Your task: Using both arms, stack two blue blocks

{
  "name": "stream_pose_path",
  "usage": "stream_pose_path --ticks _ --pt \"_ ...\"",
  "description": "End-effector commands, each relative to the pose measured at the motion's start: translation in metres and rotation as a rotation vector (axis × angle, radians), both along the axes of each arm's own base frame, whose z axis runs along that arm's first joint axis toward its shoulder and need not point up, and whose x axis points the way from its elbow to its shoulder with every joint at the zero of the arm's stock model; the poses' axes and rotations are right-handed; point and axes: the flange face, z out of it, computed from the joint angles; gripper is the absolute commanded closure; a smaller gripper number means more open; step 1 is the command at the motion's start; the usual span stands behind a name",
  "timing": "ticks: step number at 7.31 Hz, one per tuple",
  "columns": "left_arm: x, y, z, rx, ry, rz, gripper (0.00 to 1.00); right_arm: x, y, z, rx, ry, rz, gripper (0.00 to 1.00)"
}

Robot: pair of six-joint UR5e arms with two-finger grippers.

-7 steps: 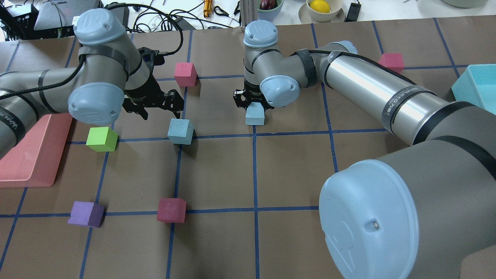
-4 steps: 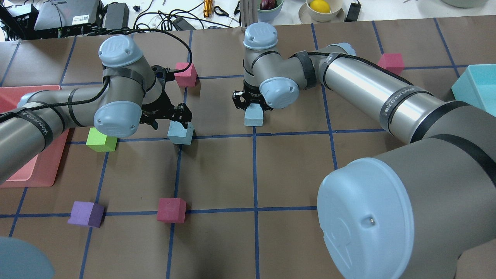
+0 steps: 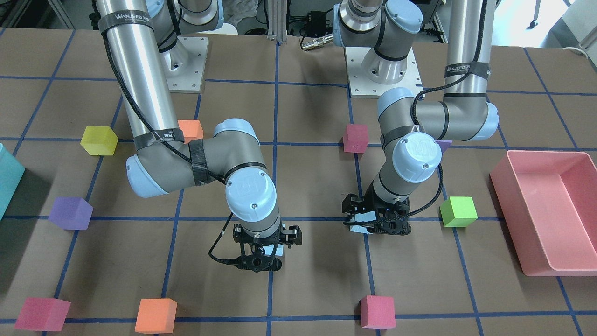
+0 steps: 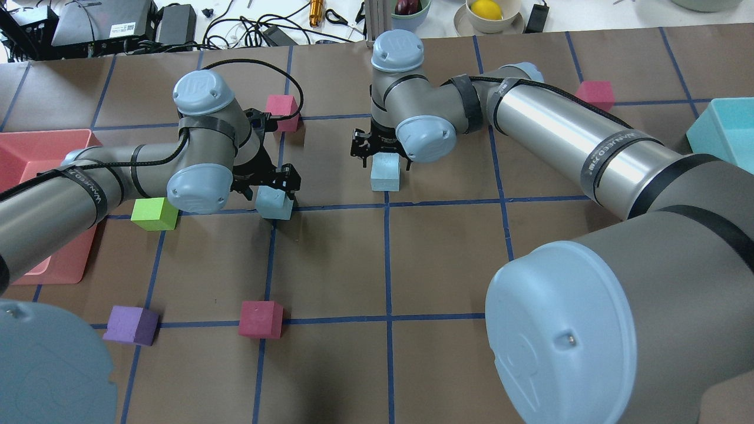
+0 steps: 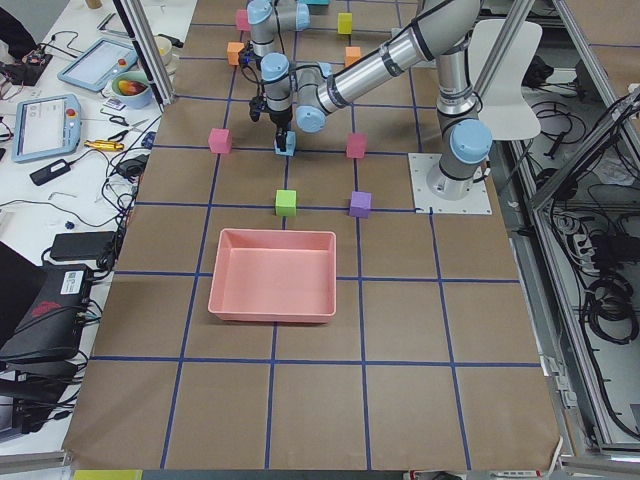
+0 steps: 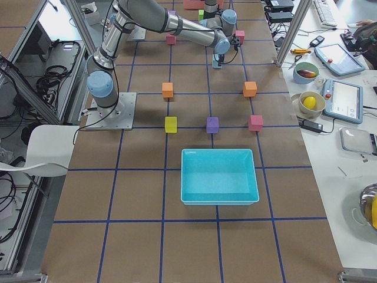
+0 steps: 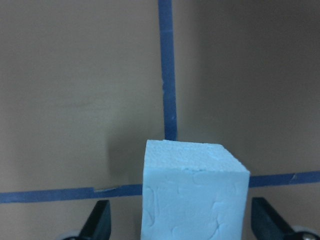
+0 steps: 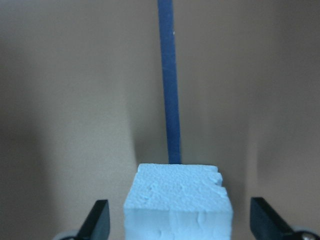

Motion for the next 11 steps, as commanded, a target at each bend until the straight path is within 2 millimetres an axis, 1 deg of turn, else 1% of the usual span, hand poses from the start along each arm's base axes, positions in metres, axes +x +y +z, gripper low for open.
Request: stream_pose_path --ticks 1,2,3,4,5,6,7,8,9,10,11 --pt "0.000 -0.003 -0.001 -0.018 0.000 -0.036 0.53 -0.032 -0.004 0.054 -0.031 0.000 0.004 0.00" --pt "-0.001 -0.006 0.001 -0.025 0.001 -0.032 0.54 -0.083 -0.012 0.079 0.006 0.002 -0.020 0.00" --pt "-0.001 -0.009 0.005 -0.033 0.002 -0.028 0.54 -0.123 -0.006 0.108 0.044 0.008 -0.060 0.00" --pt "-0.003 -0.022 0.021 -0.060 0.003 -0.024 0.54 -0.147 -0.002 0.134 0.024 0.002 0.005 0.00" --pt "-0.019 -0.040 0.052 -0.071 0.019 -0.042 0.54 -0.165 0.014 0.155 0.079 0.008 0.031 0.00" --pt "-0.051 -0.052 0.095 -0.031 0.017 -0.062 0.54 -0.188 0.030 0.188 0.080 0.007 0.065 0.00" --pt "-0.081 -0.056 0.126 -0.031 0.018 -0.056 0.54 -0.204 0.047 0.211 0.107 0.005 0.083 0.00" --pt "-0.105 -0.056 0.128 -0.041 0.029 -0.046 0.54 -0.206 0.071 0.249 0.064 0.024 0.099 0.00" --pt "-0.142 -0.048 0.123 -0.052 0.031 -0.003 0.53 -0.211 0.083 0.264 0.044 0.044 0.127 0.00" --pt "-0.175 -0.041 0.116 -0.072 0.033 0.044 0.53 -0.211 0.087 0.265 0.044 0.048 0.140 0.00" --pt "-0.195 -0.036 0.101 -0.058 0.031 0.072 0.53 -0.210 0.092 0.268 0.042 0.048 0.142 0.00"
